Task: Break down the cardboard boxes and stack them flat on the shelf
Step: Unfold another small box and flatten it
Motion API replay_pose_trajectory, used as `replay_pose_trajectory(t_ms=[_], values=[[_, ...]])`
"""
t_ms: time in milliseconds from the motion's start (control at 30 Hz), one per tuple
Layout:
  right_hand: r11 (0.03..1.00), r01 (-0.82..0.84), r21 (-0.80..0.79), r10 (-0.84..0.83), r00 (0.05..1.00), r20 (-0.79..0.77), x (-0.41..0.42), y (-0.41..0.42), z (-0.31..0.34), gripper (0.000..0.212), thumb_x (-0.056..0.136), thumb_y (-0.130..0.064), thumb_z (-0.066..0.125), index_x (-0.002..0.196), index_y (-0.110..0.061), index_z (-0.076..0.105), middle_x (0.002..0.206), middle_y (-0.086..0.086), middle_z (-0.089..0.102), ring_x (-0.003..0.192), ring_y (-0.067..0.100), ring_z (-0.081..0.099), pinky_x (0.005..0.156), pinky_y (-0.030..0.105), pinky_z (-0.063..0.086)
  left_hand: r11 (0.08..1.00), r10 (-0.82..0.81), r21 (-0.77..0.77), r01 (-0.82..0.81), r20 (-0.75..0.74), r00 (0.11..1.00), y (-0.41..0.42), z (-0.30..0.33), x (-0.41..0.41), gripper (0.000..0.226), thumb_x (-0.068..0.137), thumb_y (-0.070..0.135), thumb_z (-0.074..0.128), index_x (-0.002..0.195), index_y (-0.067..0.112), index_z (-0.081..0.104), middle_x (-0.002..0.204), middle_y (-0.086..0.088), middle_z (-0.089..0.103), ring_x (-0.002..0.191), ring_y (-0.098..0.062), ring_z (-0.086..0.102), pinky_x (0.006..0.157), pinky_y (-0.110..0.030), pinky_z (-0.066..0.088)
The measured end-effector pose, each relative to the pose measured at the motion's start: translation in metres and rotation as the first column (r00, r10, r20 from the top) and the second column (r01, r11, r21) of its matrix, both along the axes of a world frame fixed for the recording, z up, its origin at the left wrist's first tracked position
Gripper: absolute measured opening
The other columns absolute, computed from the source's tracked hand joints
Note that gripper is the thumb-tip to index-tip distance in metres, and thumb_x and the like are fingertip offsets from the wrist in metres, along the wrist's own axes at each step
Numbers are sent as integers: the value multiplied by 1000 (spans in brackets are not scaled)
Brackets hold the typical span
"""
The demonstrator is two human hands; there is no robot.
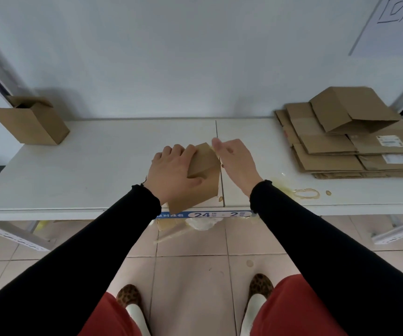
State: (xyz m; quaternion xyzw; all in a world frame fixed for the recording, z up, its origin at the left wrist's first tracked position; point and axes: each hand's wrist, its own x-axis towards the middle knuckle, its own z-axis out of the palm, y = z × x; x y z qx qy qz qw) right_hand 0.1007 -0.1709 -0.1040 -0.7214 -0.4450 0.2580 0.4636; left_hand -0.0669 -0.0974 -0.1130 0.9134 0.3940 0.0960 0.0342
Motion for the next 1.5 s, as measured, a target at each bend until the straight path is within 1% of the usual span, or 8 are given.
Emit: replay_pose_trajectory(t_ms=[67,200,333,500,767,967,1233,1500], values=[[999,-15,-40,15,1000,23,1,0,1,29,99,-37,59,85,-17,74,84,-7,66,76,9,62,72,22,50,999,-5,53,5,6,1000,-3,-6,-1,76,79,63,57,143,27,39,126,-3,52,111,-29,49,94,-41,38],[994,53,-94,-96,832,-547,5,5,-2,15,99,-13,61,101,-3,73,98,9,70,90,23,64,97,42,54,995,-9,96,7,24,1000,-9,-7,-7,80,77,64,52,145,25,40,129,-4,52,112,-30,49,97,-43,36],[978,148,-148,-204,514,-833,7,6,-11,9,100,-4,58,96,-1,65,89,11,65,76,17,62,69,25,58,995,-26,97,23,21,999,-12,-4,-7,78,80,62,62,145,25,41,130,-5,53,114,-30,49,99,-43,36],[937,274,-217,-304,329,-894,14,1,-22,15,101,0,56,87,-1,61,75,11,59,63,15,54,49,19,54,998,-26,51,25,15,1000,-13,-1,-6,78,82,62,62,147,27,37,134,-4,50,117,-30,47,101,-43,35],[862,507,-11,-444,744,-500,89,-55,-15,8,100,-15,60,94,-17,64,87,2,64,63,12,48,61,25,45,998,-16,59,16,13,1000,-12,-4,-3,77,82,61,61,147,27,37,133,-4,50,117,-31,47,101,-45,34],[944,323,-58,-320,945,66,116,-104,-50,2,92,-14,66,92,-13,66,86,3,70,78,18,64,77,34,55,998,-17,68,16,13,1000,-11,-5,-3,76,82,62,62,145,26,39,131,-6,52,116,-33,48,100,-47,35],[956,170,-238,30,753,657,114,-110,-77,26,99,-25,55,91,-9,74,113,4,56,108,25,43,85,38,46,999,-16,52,15,23,1000,-12,-4,-3,75,82,62,62,143,26,39,131,-7,51,116,-34,47,101,-47,35],[890,84,-447,322,578,750,108,-115,-80,31,95,-35,59,121,-18,66,123,3,57,115,27,45,86,39,51,999,-17,38,16,18,1000,-13,-1,-3,76,83,62,62,145,26,37,133,-7,51,118,-34,46,101,-47,34]])
